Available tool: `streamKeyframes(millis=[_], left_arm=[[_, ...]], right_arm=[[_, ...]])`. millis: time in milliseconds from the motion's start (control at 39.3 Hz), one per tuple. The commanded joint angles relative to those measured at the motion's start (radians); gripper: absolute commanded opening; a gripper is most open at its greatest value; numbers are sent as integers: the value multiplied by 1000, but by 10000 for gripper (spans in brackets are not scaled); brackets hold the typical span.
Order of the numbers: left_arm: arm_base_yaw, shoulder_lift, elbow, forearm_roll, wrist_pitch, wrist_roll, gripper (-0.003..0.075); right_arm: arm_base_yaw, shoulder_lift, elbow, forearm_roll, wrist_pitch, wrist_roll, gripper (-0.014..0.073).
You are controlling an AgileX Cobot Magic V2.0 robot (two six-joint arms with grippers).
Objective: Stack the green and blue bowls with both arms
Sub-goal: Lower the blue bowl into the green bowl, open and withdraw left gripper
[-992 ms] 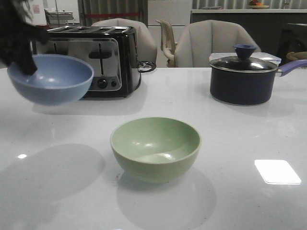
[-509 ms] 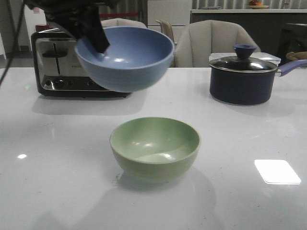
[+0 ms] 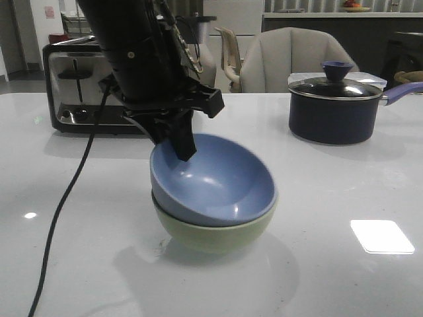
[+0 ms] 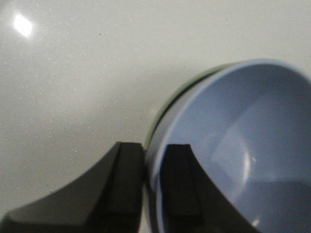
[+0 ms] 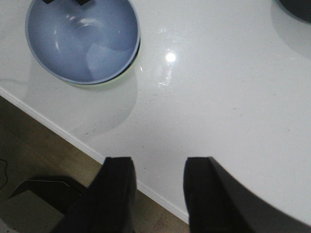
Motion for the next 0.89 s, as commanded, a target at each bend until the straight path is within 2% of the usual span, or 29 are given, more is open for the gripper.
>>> streamKeyframes(millis=[0,51,127,534,865], left_arm=[[-4,-57,-34,-10,-35,-4,416],[-4,-67,-34,-10,-26,-4,492],[-4,-101,-34,-6,-21,-4,540],[-4,-465,-11,35,139,-4,530],[-4,-822,217,35,166,-4,530]], right_arm=[[-2,-5,-26,-6,-59,-3,379],[-2,-5,-26,-6,-59,-3,379],[-2,-5,-26,-6,-59,-3,379],[-2,-5,-26,-6,-59,-3,379],[-2,-5,-26,-6,-59,-3,379]])
